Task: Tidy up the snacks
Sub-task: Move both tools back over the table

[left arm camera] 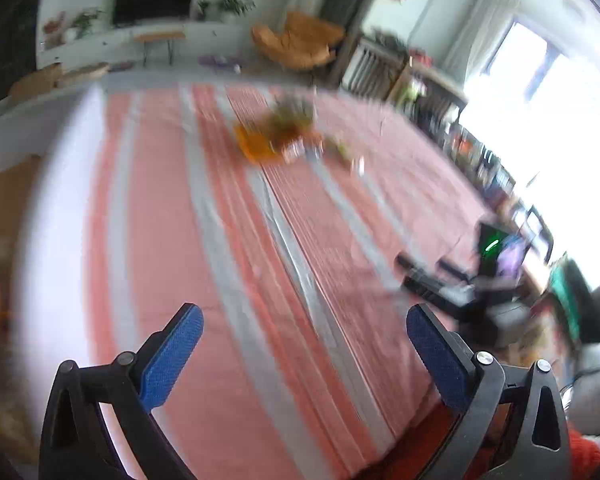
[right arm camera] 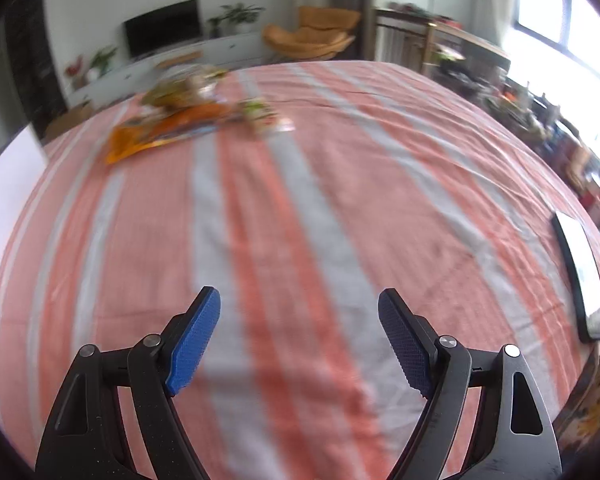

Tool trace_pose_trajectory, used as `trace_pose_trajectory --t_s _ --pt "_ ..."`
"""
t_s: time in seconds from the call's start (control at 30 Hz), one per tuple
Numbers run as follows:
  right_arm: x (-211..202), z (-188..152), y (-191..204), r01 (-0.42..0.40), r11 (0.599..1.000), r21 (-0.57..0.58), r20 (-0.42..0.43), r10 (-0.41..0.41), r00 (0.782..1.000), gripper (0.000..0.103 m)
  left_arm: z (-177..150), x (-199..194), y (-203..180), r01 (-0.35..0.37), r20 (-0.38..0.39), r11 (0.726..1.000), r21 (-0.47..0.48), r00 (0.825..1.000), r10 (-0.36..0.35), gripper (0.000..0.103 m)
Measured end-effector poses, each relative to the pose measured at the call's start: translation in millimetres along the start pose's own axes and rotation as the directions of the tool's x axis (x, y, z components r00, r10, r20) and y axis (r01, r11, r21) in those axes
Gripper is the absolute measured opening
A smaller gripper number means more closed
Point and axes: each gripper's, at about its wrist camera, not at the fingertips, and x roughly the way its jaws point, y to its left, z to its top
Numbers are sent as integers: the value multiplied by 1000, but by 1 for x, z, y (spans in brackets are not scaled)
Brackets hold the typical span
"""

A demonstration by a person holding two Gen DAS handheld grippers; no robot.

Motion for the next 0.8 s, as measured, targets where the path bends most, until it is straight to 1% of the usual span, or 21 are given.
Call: trace_pose_trajectory --t_s 0.03,0.07,0.1,0.13,0.2,0.3,0.4,0.47,0.57,0.6,0.73,0.77,0.8 --pt "6 2 -3 10 1000 14 -1 -10 1000 84 0 25 -4 -16 -32 1000 11 999 17 101" --pt "3 -2 -8 18 999 32 -4 -17 1000 84 1 40 -6 -31 -51 999 15 998 32 101" --pt "7 -3 -13 13 998 64 -19 -11 1000 84 3 57 -7 -51 -62 999 16 997 52 101" --pt "4 -3 -15 7 998 69 -8 -6 1000 84 4 73 -7 -79 -65 997 20 995 80 101" --pt "2 -3 -12 4 998 70 2 -4 1000 84 0 89 -11 -124 -55 992 32 991 126 101" --pt "3 -8 -6 27 999 47 -15 -26 1000 85 1 107 -10 -166 -37 984 58 985 169 101" --pt "2 -12 -7 34 999 39 -15 -34 999 86 -1 120 -9 -199 -41 976 86 978 203 101" --pt "-1 -15 -8 33 999 37 -15 -32 999 86 -7 123 2 -213 -21 971 111 976 217 101" --pt "-2 -16 -9 32 999 35 -15 -32 999 87 -13 127 2 -246 12 955 166 969 247 103" --pt "-2 -16 -9 33 999 35 -15 -33 999 87 -14 126 2 -241 15 957 162 970 242 103" --pt "-1 -15 -8 34 999 33 -16 -34 999 87 -11 126 3 -241 6 956 169 970 244 103" --pt "-1 -15 -8 34 999 33 -16 -34 999 87 -10 126 2 -239 -6 956 172 970 244 103" --pt "-1 -15 -8 34 999 34 -16 -34 999 87 -8 126 2 -238 -36 956 173 968 247 103"
